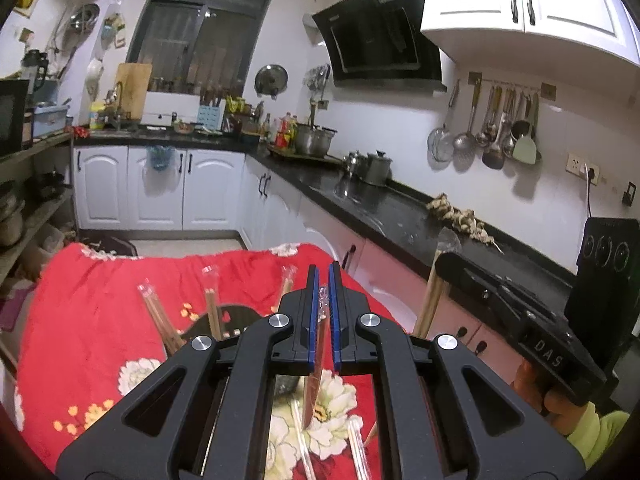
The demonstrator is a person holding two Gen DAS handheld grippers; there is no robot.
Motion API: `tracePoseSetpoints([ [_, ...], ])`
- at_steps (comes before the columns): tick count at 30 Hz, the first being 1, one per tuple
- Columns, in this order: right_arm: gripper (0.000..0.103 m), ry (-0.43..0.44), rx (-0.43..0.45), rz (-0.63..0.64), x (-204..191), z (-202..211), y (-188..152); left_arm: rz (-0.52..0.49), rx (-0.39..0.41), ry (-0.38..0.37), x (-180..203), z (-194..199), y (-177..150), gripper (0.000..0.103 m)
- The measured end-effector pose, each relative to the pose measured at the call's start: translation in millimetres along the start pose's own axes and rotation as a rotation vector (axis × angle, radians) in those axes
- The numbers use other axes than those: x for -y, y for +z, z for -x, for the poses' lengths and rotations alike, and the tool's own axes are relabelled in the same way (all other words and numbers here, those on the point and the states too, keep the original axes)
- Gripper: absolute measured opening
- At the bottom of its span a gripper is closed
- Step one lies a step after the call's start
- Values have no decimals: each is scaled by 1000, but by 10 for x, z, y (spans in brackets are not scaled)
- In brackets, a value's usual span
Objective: Organize utensils
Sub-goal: 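Lift chopsticks with the left tool over the caddy while the right tool carries its chopsticks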
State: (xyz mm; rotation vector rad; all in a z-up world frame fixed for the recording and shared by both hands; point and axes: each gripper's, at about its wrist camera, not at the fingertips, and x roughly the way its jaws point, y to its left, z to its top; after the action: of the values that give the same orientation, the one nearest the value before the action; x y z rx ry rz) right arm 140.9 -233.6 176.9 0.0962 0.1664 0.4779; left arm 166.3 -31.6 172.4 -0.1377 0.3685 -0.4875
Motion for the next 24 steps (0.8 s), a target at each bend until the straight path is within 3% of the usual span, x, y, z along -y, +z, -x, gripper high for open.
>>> tracePoseSetpoints([
  [12, 5, 27, 88, 22, -100, -275, 327, -5, 88, 106, -259, 101, 342, 2],
  [24, 5, -14, 135, 56, -7, -678, 471, 2, 130, 198, -548, -4, 535, 3],
])
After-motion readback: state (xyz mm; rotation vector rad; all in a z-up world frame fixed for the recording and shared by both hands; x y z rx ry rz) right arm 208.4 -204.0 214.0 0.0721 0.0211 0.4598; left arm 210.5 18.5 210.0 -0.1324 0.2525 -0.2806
